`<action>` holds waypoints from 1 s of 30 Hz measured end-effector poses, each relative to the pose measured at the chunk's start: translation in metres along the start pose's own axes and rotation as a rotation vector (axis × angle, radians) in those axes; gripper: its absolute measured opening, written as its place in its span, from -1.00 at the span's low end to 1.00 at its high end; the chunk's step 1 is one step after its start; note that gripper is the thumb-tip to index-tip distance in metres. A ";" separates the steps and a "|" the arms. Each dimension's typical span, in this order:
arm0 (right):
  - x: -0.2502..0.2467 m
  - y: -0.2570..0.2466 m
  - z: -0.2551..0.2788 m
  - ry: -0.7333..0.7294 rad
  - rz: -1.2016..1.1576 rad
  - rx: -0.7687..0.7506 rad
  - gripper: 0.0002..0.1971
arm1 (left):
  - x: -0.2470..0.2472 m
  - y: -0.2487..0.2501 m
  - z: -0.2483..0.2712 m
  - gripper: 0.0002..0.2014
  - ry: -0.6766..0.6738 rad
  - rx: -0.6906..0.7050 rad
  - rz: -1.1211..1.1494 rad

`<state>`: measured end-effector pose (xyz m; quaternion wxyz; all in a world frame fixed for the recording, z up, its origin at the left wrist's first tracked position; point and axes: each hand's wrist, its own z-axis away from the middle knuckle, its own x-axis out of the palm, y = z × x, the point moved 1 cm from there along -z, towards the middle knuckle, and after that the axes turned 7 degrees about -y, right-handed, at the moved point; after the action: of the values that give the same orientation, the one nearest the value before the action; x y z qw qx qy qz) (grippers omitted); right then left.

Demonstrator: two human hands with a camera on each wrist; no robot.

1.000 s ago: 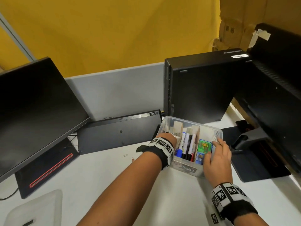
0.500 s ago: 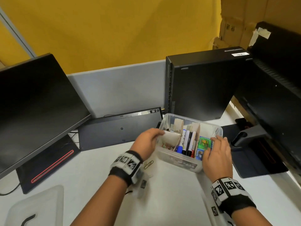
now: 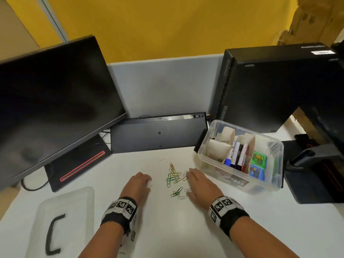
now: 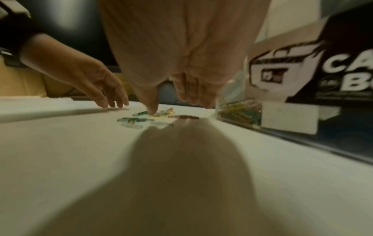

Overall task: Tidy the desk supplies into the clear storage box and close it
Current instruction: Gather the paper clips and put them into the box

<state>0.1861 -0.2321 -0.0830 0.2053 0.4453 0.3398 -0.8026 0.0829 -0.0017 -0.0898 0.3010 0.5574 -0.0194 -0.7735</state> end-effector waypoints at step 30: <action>0.019 0.006 -0.009 0.057 -1.407 0.324 -0.74 | -0.002 0.037 -0.013 -0.80 -0.101 -0.267 1.622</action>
<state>0.1855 -0.2296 -0.1046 -0.4378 0.1667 0.4281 -0.7729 0.1113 -0.0264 -0.0795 0.8288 0.2942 -0.3375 -0.3356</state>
